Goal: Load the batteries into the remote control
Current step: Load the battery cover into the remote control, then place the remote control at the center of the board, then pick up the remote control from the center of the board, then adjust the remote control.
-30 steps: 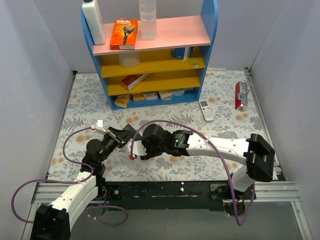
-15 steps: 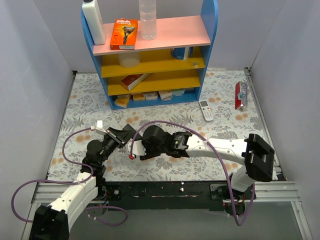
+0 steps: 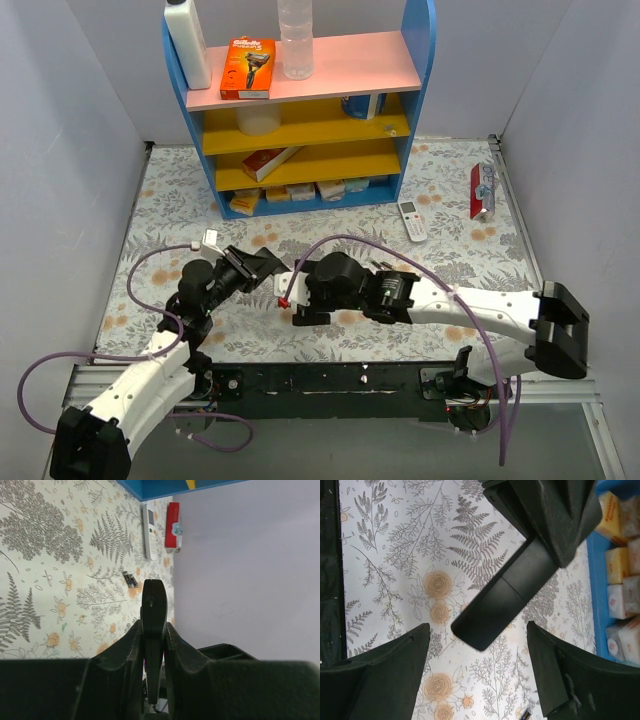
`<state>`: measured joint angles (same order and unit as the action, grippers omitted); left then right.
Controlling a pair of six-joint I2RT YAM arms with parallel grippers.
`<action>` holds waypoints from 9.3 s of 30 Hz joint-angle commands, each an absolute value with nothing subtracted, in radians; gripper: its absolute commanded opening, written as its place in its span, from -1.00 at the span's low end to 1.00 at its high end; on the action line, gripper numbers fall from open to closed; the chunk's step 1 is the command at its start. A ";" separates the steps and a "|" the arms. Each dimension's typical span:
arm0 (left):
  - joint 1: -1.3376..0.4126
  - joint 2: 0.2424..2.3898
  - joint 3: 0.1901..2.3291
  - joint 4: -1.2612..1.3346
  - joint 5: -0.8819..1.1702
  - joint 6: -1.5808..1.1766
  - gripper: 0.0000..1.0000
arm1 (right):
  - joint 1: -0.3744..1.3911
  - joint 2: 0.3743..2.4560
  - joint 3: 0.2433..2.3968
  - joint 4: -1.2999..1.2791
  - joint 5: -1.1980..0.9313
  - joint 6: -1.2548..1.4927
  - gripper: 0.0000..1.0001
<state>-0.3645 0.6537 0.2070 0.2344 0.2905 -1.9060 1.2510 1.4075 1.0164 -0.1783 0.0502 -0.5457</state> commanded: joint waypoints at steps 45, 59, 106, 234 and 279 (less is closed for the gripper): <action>-0.407 1.415 1.026 -0.631 -0.344 -1.017 0.84 | 0.798 1.000 0.747 -0.268 0.275 0.233 0.94; -0.402 0.640 0.646 -0.252 -0.304 -0.970 0.96 | 0.356 1.471 0.951 -0.223 0.147 0.233 0.89; -0.396 0.569 0.485 0.136 0.299 -1.272 0.96 | 0.474 1.132 0.700 0.185 -0.518 0.461 -0.66; -0.592 0.756 0.003 1.276 0.348 -1.680 0.69 | 0.968 1.180 0.594 0.801 -0.529 0.713 -0.97; -0.591 0.744 0.109 0.554 0.127 -1.906 -1.00 | 0.928 1.091 0.608 0.506 -0.426 0.067 0.57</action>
